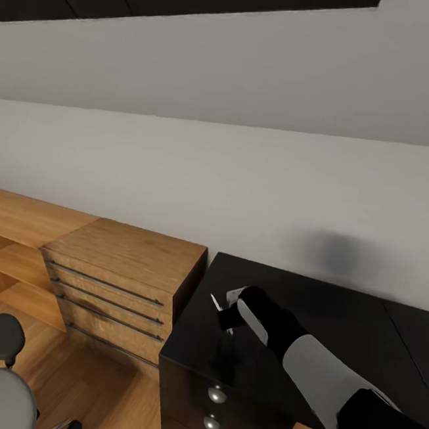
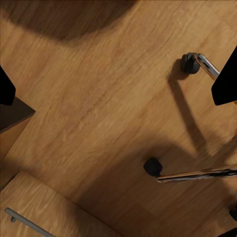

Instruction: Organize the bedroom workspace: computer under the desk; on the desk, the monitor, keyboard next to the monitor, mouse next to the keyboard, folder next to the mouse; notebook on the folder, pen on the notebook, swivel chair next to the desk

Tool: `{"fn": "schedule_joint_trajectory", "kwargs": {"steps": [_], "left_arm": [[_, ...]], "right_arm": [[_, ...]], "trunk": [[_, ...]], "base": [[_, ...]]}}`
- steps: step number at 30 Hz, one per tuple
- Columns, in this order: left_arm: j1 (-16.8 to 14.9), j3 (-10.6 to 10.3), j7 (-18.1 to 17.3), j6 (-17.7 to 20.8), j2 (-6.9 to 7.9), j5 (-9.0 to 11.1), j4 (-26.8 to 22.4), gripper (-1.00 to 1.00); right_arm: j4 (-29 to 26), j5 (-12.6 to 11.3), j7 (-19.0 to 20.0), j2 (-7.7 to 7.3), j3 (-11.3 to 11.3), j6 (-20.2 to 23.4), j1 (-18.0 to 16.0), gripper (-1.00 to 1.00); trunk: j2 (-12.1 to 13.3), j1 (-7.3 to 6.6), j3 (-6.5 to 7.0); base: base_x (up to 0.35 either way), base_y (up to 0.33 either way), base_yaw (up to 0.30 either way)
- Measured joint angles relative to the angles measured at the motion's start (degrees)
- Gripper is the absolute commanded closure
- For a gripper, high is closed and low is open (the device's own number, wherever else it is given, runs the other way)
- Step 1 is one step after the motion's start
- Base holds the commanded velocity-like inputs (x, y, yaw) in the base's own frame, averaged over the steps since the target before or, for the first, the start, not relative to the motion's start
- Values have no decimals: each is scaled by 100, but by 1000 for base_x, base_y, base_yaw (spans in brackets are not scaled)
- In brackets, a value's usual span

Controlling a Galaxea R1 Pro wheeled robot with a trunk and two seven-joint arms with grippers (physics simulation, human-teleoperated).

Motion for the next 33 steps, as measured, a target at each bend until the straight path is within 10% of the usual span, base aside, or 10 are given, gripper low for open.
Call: {"fn": "schedule_joint_trajectory", "kwargs": {"steps": [8, 22, 33], "left_arm": [[0, -5, -2, 7, -36, -7, 47, -100], [-1, -18, -46, 1, -116, -21, 69, -100], [0, -25, -47, -1, -140, -24, 70, -100]], "right_arm": [[26, -14, -13, -63, -706, -193, 11, 100], [-3, -33, -49, -225, -838, -1207, 244, 100], [-45, -51, -94, -266, -915, -916, 263, 100]], "trunk": [[321, -176, 141], [883, -483, 381], [1324, -725, 578]], "base": [[0, 0, -5], [0, 0, -216], [0, 0, -259]]}}
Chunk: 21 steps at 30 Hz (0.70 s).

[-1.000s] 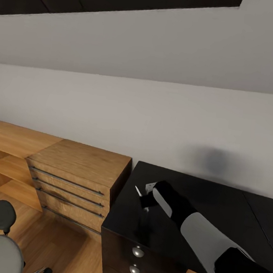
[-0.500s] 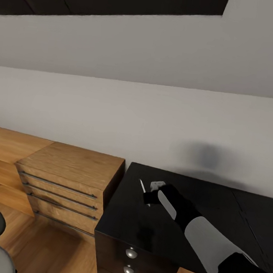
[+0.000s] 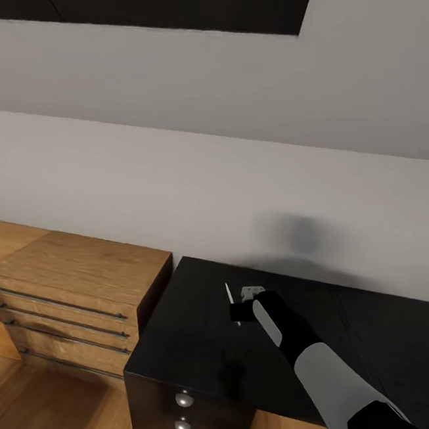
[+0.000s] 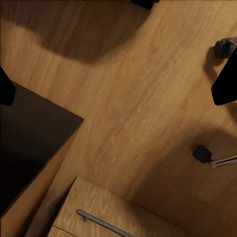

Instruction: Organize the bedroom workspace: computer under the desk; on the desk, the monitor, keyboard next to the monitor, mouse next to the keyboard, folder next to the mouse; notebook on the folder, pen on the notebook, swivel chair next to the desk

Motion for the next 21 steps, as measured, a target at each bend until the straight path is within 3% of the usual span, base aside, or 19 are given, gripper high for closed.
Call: {"fn": "schedule_joint_trajectory", "kwargs": {"steps": [4, 8, 13, 21], "left_arm": [[-1, -5, 0, 0, 3, 0, 0, -100], [0, -11, -1, 2, 11, 2, -1, -100], [0, -16, -3, 31, 4, 2, 27, -100], [-1, -8, 0, -3, -1, 0, 158, -100]], "right_arm": [[5, 3, -2, -9, -8, 32, 1, 100], [12, -9, -3, -119, -37, 26, 1, 100], [13, -239, 2, -321, -80, 1, 4, 100], [128, -557, 4, -426, -100, -35, 9, 100]], "trunk": [[161, -88, 72], [321, -176, 144], [522, -286, 234], [843, -461, 377]], "base": [[0, 0, -260], [0, 0, -260], [0, 0, -260], [0, 0, -260]]}}
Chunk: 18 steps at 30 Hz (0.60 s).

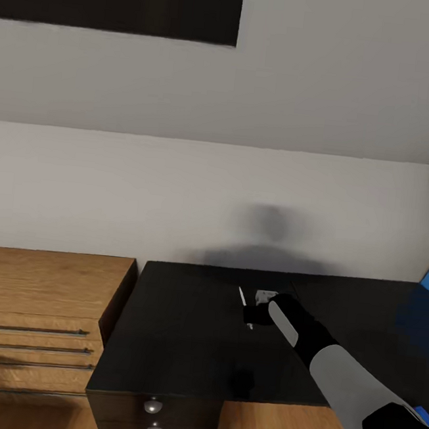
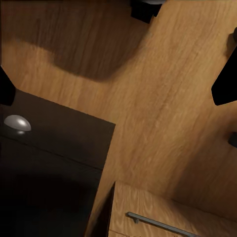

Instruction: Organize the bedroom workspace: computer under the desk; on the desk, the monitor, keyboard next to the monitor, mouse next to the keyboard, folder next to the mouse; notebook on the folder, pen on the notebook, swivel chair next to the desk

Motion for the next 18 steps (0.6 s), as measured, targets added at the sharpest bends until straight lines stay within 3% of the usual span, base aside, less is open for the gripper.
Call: {"fn": "schedule_joint_trajectory", "kwargs": {"steps": [4, 14, 18], "left_arm": [[0, 5, 0, -4, 0, 0, 6, -100], [1, -11, -7, -365, 8, 0, 156, -100], [0, -23, -8, -430, 17, 0, 293, -100]], "right_arm": [[58, -17, -5, -2, -5, -91, -1, 100], [77, -25, -2, -95, -21, -176, -2, 100], [78, -26, -7, -111, -84, -192, -6, 100]], "trunk": [[161, -88, 72], [162, -89, 72], [162, -86, 73]], "base": [[0, 0, -260], [-4, 0, -260], [-171, 0, -260]]}}
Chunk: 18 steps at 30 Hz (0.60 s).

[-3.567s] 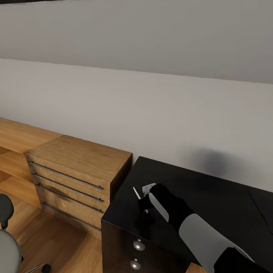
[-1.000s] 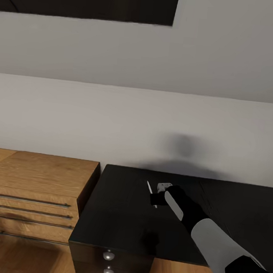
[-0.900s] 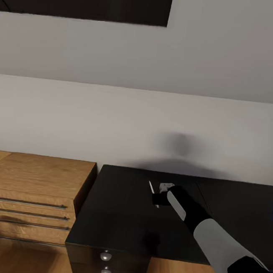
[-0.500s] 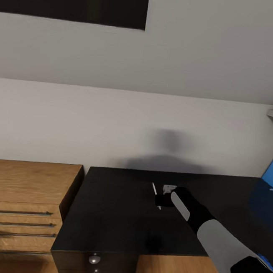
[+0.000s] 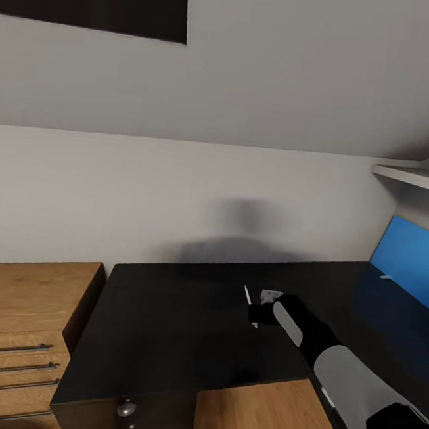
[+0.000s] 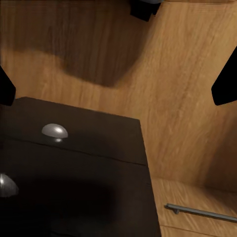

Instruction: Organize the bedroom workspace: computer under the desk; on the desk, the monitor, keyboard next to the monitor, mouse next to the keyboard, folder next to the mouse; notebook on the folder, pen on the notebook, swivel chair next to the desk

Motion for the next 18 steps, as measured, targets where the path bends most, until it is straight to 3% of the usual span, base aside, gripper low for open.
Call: {"fn": "schedule_joint_trajectory", "kwargs": {"steps": [12, 18], "left_arm": [[0, -13, 0, -23, 0, -6, 48, -100], [0, -7, 0, -24, 0, -1, 49, -100]], "right_arm": [[1, 9, -1, -5, -85, -78, 1, 100], [0, 8, 1, -16, -94, -121, 1, 100]], "trunk": [[0, 1, 0], [0, -2, 0]], "base": [[-298, -22, -257], [-122, -51, -253]]}}
